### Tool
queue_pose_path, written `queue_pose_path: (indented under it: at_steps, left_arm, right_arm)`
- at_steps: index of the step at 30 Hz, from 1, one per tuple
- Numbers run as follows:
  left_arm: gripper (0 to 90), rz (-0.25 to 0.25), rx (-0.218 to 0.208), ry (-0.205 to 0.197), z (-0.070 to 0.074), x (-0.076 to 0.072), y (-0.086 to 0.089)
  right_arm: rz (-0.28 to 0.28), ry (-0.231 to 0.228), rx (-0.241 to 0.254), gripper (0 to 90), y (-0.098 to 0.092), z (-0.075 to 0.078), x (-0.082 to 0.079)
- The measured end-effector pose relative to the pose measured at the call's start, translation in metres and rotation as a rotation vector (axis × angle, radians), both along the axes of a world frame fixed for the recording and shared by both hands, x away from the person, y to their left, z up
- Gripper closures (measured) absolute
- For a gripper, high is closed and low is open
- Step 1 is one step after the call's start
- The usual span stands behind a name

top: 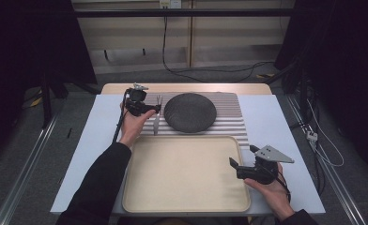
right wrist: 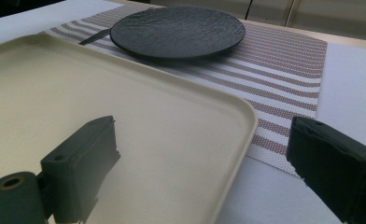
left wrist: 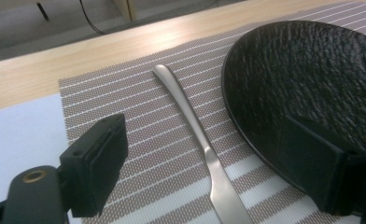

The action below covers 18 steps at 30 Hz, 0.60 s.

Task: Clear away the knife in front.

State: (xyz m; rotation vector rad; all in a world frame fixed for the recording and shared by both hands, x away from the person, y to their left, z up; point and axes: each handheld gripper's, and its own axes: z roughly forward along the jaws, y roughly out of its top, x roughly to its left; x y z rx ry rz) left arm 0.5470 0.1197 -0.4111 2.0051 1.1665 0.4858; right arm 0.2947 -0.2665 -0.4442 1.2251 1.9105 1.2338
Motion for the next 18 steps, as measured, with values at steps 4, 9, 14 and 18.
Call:
queue_pose_path:
  at_steps: [4,9,14,18]
  left_arm:
    - [20.7,0.014,-0.006,0.03,-0.007,0.013,-0.002]
    - [25.4,0.043,-0.008,0.061,-0.015,0.024,-0.002]
    - [34.7,0.05,0.004,0.079,-0.023,0.032,-0.003]
    - [41.5,0.042,0.004,0.098,-0.03,0.035,-0.008]
  right_arm:
    - [0.0,0.002,0.0,8.6,0.0,0.0,0.0]
    - [0.0,0.001,-0.002,8.6,-0.001,0.0,0.0]
    - [0.006,0.0,-0.004,8.6,0.0,0.0,0.0]
    - [0.006,0.0,-0.004,8.6,0.0,0.0,0.0]
